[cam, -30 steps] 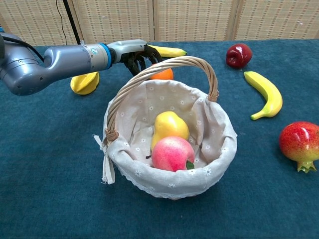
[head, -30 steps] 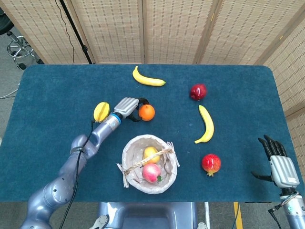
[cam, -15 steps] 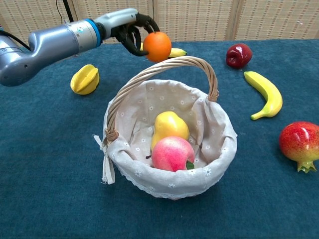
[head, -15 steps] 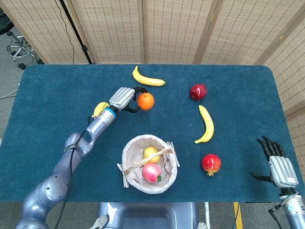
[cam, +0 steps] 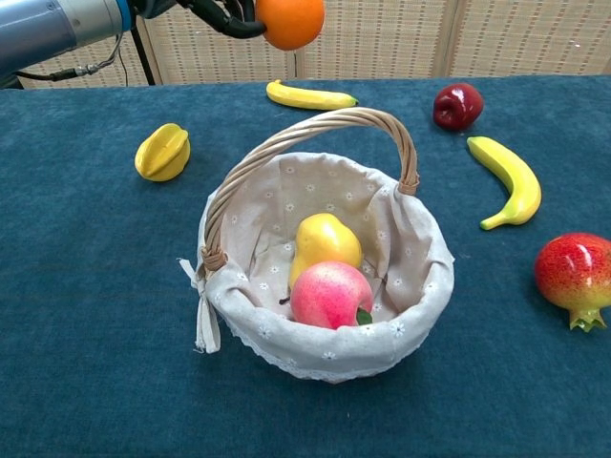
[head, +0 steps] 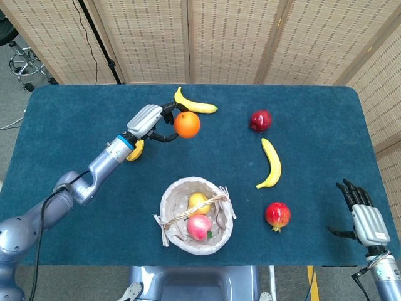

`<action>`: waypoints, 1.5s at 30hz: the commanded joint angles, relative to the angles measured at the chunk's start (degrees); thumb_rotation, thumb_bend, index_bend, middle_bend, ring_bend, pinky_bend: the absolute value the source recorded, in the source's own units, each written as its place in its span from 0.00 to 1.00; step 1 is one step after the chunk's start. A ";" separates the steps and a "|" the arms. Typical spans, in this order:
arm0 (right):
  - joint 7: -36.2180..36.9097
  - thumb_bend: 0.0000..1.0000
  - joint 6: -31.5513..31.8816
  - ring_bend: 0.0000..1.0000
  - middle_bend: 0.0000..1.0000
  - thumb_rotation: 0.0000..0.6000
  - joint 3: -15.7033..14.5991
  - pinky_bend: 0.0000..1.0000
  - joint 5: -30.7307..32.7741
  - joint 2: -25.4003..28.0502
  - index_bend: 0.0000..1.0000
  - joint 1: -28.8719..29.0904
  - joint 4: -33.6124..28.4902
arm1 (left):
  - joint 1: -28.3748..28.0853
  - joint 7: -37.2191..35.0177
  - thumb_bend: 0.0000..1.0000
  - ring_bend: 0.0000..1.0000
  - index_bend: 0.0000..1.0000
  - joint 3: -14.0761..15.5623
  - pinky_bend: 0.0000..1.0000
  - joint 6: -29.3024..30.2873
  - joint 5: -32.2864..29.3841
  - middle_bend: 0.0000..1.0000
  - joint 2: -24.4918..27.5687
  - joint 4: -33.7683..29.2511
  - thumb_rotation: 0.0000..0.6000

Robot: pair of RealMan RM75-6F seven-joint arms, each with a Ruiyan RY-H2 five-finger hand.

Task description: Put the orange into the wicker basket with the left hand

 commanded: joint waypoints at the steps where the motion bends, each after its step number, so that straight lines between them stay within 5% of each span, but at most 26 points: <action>1: 0.08 0.00 -0.05 0.00 0.00 1.00 -0.03 0.00 0.00 -0.02 0.02 0.03 0.07 | 4.02 2.94 0.50 0.49 0.64 -2.05 0.48 0.24 -3.74 0.53 13.51 -21.72 1.00; 12: 1.10 0.00 -0.36 0.00 0.00 1.00 0.14 0.00 0.55 0.05 0.02 0.08 0.49 | 6.57 -1.14 0.50 0.50 0.64 -4.61 0.48 -5.42 -7.29 0.53 24.95 -44.00 1.00; 35: 5.20 0.00 -0.53 0.00 0.00 1.00 0.99 0.00 2.09 0.72 0.02 -0.37 2.43 | 6.34 -2.85 0.49 0.50 0.64 -3.54 0.48 -14.18 -4.63 0.54 17.52 -50.05 1.00; 41: 5.56 0.00 -0.64 0.00 0.00 1.00 1.09 0.00 2.28 0.74 0.02 -0.43 2.68 | 6.27 -4.52 0.36 0.41 0.50 -2.21 0.46 -14.95 -0.88 0.44 18.54 -50.97 1.00; 45: 5.58 0.00 -0.56 0.00 0.00 1.00 1.06 0.00 2.01 0.71 0.02 -0.40 2.59 | 5.04 -6.35 0.22 0.22 0.26 -0.42 0.26 -17.00 2.83 0.23 20.36 -50.39 1.00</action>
